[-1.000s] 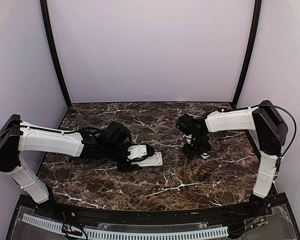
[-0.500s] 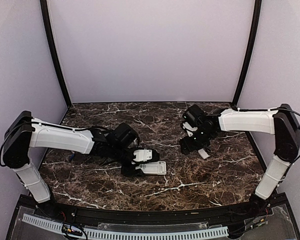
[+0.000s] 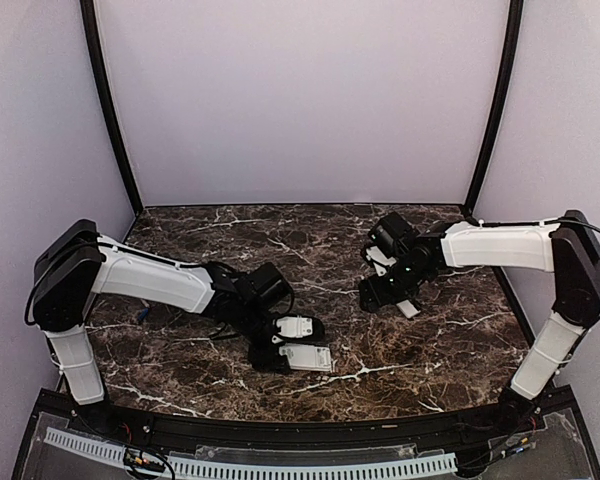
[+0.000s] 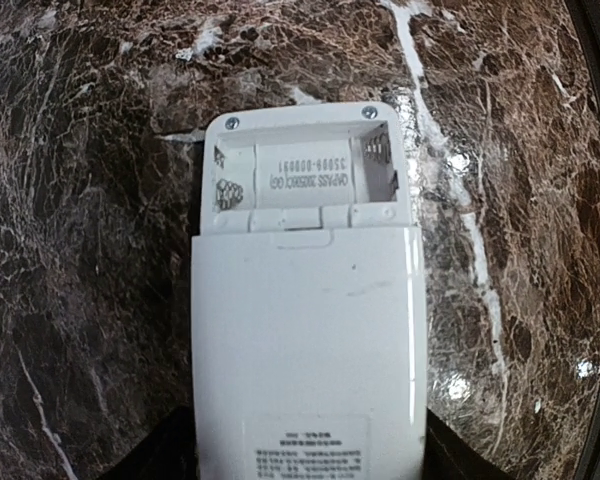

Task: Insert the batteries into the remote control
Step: Place the remote control without batteries at the center of the board, then pick up the battery from the corner of the board.

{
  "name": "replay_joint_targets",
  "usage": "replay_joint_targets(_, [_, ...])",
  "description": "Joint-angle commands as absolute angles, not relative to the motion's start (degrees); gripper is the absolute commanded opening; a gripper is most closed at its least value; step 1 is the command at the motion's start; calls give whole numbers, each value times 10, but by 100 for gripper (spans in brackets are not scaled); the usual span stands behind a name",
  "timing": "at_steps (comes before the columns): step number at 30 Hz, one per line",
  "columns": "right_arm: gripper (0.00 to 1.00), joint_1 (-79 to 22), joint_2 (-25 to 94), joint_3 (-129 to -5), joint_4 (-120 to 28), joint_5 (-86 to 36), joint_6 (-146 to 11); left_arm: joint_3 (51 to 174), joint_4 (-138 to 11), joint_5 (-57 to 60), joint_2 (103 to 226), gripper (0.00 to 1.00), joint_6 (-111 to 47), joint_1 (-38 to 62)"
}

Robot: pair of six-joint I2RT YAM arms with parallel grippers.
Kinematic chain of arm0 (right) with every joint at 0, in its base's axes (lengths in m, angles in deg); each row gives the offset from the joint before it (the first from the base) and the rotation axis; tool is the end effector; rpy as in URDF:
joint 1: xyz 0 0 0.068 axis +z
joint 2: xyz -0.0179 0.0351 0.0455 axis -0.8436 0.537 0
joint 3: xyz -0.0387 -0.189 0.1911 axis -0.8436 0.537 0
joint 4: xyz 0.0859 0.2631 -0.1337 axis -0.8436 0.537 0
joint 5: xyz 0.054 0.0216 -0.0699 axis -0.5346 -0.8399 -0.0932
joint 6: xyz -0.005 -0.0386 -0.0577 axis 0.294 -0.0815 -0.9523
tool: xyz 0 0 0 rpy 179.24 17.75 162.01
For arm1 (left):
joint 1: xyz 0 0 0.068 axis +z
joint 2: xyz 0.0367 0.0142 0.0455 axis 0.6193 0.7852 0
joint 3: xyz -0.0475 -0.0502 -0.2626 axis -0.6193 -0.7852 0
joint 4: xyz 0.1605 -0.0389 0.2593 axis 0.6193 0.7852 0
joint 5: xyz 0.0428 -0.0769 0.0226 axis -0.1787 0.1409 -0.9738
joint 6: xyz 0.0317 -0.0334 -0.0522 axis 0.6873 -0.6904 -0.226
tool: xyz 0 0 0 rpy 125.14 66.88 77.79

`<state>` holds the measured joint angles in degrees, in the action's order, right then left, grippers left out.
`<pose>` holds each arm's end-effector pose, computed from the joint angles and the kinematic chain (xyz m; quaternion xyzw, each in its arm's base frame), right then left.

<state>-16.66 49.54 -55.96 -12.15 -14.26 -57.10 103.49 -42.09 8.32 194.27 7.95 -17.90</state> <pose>0.2912 0.2484 0.1524 -0.1933 0.9588 0.0808 0.1921 0.2154 -0.3477 0.0994 0.6726 0.6880 -0.1802 0.2043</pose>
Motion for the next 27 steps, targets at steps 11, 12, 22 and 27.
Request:
replay_joint_targets(11, [76,-167,482,-570,-121,-154,-571,1013,-445,108,1879,81,82,-188])
replay_joint_targets(12, [76,-167,480,-571,-122,-155,-571,1008,-456,111,1854,82,74,-187])
replay_joint_targets(22, [76,-164,478,-583,-133,-166,-571,1071,-465,40,1776,84,-246,-8])
replay_joint_targets(27, [75,-164,479,-574,-138,-166,-574,994,-454,-160,1677,79,-464,100])
